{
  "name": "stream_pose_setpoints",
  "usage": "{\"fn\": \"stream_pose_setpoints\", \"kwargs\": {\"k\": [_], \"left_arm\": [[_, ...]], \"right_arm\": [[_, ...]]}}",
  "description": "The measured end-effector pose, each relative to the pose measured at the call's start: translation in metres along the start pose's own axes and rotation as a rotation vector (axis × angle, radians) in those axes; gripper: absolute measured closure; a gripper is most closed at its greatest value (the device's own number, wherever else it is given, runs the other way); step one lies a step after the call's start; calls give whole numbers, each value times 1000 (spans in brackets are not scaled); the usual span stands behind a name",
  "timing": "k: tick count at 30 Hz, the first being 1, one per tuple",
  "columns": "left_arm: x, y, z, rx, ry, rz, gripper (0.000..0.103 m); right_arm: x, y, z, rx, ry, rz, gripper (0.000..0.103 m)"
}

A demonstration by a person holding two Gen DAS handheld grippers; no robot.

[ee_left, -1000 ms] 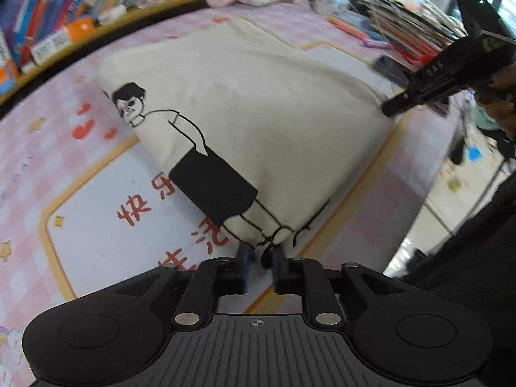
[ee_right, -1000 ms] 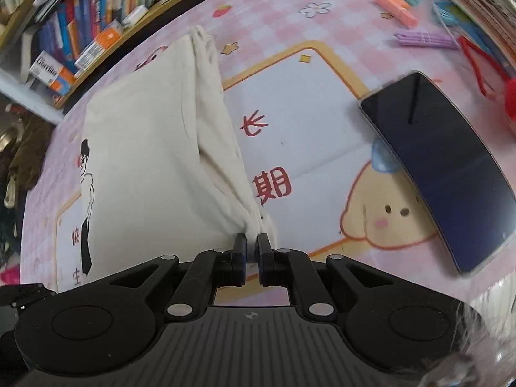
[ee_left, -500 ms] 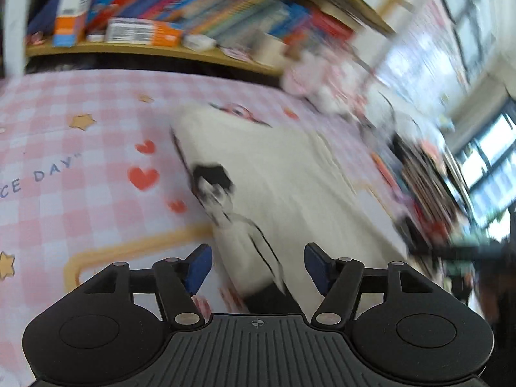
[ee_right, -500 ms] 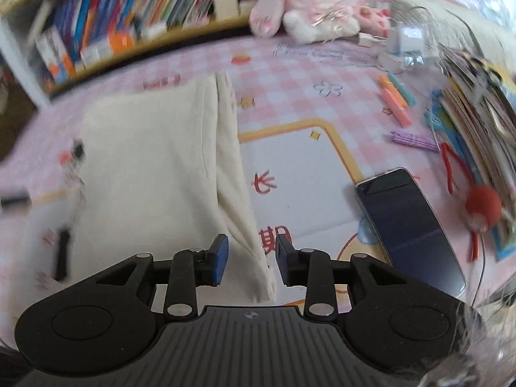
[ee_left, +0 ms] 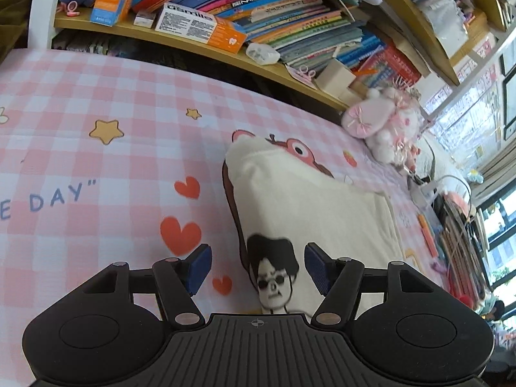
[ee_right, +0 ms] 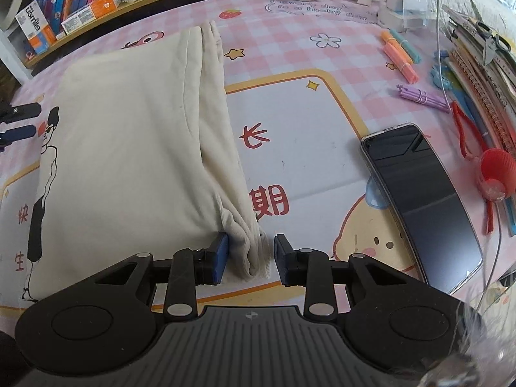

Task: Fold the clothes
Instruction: 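Grasp the shirt edge by the printed figure with the left tool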

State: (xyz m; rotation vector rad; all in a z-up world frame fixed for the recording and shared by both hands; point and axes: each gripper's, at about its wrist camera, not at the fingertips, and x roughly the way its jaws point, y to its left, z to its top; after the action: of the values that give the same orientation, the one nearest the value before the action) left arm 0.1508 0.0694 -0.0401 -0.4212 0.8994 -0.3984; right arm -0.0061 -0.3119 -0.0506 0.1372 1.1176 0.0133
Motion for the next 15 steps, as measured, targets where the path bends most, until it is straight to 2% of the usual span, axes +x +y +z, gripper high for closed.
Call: {"fn": "stream_pose_setpoints", "kwargs": {"k": [4,8,11,12,15], "left_arm": [[12,9,15,-37,-3,-21,39],[33,25,34,-141,11,-78,43],[48,29,43,-182,11,-98,45],[53,30,46,-196,13,-102,56],[69,37,52,-277,25,-103,80]], "right_arm": [[-2,-1,-1,6,-4,10,74],[0,5,3,-34,11,-4,74],[0,5,5,-44,14,-5,74],[0,5,5,-43,14,-4,74],[0,3,4,-36,9,2,74]]}}
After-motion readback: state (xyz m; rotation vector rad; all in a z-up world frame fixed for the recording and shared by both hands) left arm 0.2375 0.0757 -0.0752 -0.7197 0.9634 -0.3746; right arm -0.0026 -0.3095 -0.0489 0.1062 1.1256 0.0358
